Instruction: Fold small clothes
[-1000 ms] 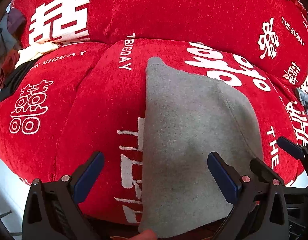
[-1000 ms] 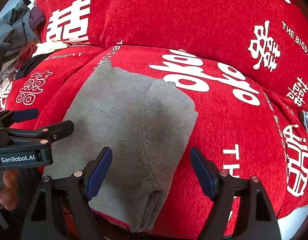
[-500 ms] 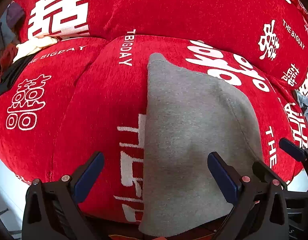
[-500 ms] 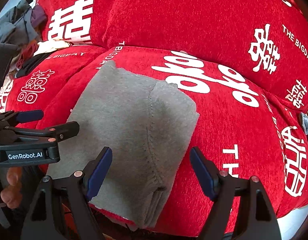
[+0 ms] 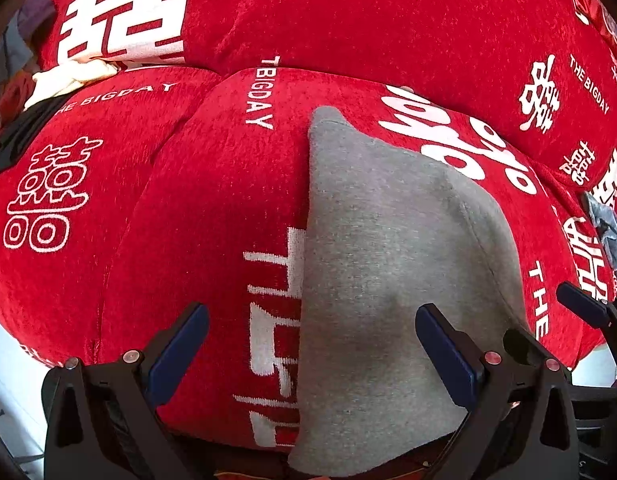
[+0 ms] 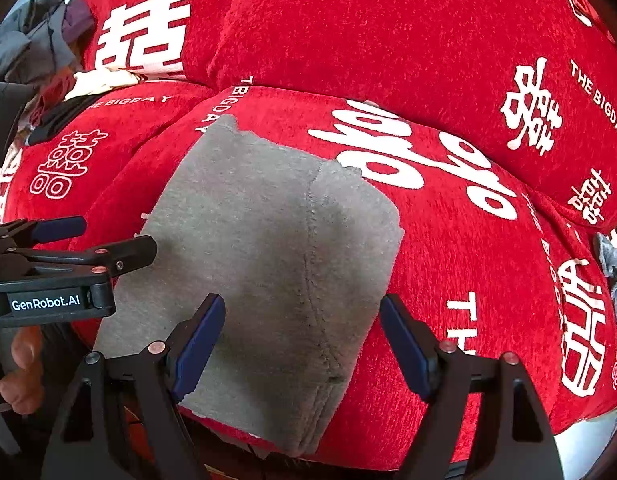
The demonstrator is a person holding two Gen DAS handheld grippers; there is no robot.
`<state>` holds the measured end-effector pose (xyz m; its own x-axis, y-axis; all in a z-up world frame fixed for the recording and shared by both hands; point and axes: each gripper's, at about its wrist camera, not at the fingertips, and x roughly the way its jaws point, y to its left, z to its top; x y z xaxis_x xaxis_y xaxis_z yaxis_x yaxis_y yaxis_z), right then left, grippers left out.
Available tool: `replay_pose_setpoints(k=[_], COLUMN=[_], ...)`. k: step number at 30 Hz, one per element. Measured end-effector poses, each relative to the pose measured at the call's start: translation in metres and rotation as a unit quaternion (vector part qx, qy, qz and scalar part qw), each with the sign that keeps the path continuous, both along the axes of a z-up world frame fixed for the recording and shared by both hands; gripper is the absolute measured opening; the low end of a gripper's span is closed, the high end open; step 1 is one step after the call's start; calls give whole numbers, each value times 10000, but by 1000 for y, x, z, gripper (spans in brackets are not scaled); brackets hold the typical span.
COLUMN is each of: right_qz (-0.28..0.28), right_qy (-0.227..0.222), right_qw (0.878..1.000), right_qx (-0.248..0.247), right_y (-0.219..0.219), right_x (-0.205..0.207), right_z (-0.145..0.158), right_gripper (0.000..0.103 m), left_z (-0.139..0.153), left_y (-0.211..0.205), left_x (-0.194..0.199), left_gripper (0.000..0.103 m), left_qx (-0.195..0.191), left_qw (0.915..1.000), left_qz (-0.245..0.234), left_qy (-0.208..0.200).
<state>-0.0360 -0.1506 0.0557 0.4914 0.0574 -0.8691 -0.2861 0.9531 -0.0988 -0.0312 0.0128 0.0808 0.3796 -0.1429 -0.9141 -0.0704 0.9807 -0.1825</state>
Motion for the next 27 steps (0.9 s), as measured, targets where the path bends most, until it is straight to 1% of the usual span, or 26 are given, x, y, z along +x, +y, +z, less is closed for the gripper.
replay_pose_setpoints(k=[18,27], right_qz=[166,183], right_qy=[66,80], right_qw=[9995,9995], right_qx=[-259,-258], right_y=[21,21], right_x=[1,1], right_z=[-1,-3], right_gripper=[82,82], left_z=[-10,-10], left_y=[24,27], left_x=[-2,-4], left_gripper=[103,103], left_qx=[-255,-201], left_qw=[9995,9995], left_qz=[175,255], left_qy=[43,31])
